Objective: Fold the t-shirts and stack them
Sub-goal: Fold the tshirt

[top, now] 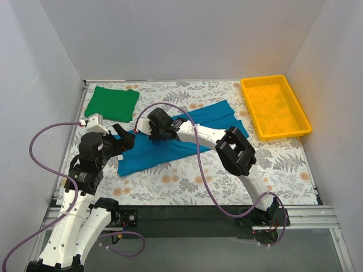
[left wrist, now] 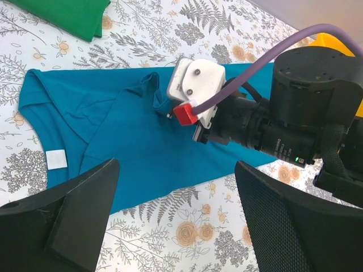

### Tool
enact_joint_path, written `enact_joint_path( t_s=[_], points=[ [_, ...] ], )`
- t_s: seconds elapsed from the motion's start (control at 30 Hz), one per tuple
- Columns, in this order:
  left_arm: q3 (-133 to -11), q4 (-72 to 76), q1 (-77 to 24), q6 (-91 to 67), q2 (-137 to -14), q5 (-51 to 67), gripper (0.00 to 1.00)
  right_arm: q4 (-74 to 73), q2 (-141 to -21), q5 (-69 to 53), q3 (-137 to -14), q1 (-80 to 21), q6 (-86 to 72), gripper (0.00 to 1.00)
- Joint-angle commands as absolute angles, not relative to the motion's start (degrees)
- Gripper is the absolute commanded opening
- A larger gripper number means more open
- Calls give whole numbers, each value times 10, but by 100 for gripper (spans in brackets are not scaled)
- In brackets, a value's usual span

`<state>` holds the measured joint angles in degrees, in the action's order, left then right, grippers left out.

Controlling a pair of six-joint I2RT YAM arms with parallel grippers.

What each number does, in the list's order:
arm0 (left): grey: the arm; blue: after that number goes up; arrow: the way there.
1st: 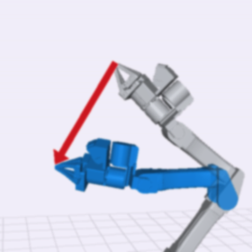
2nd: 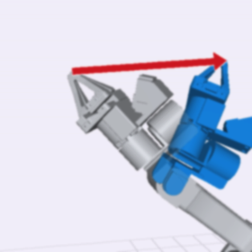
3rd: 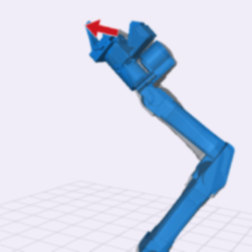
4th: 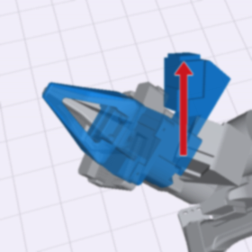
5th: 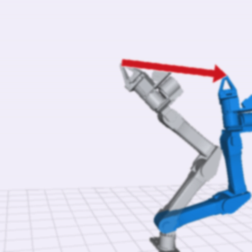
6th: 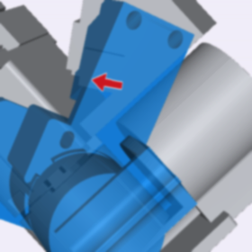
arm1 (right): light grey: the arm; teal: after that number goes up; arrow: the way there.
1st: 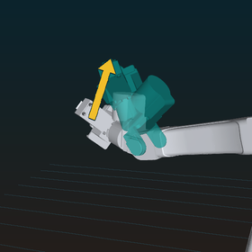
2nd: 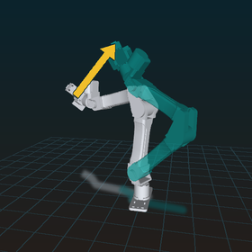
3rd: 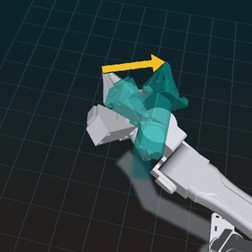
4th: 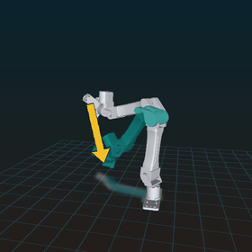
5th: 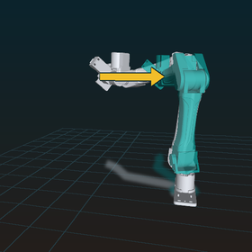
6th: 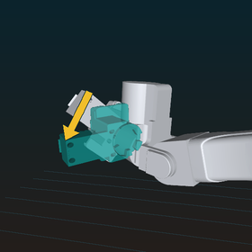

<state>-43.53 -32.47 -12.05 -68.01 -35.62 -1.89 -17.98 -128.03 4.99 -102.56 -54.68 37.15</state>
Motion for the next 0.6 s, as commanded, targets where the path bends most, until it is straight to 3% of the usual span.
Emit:
enact_joint_path(
  t_s=[0.0,0.23,0.37,0.57],
  points=[
    [-430,-315,-117,-681,-361,-7,82,-167,-1272,70,-1030,-527,339,1],
    [-424,-287,-117,-697,-391,25,81,-156,-1262,68,-1006,-498,280,1],
    [-413,-254,-117,-713,-428,40,81,-157,-1261,58,-998,-488,253,27],
    [-425,-207,-117,-729,-535,86,66,-158,-1236,26,-983,-468,222,45]
  ],
)
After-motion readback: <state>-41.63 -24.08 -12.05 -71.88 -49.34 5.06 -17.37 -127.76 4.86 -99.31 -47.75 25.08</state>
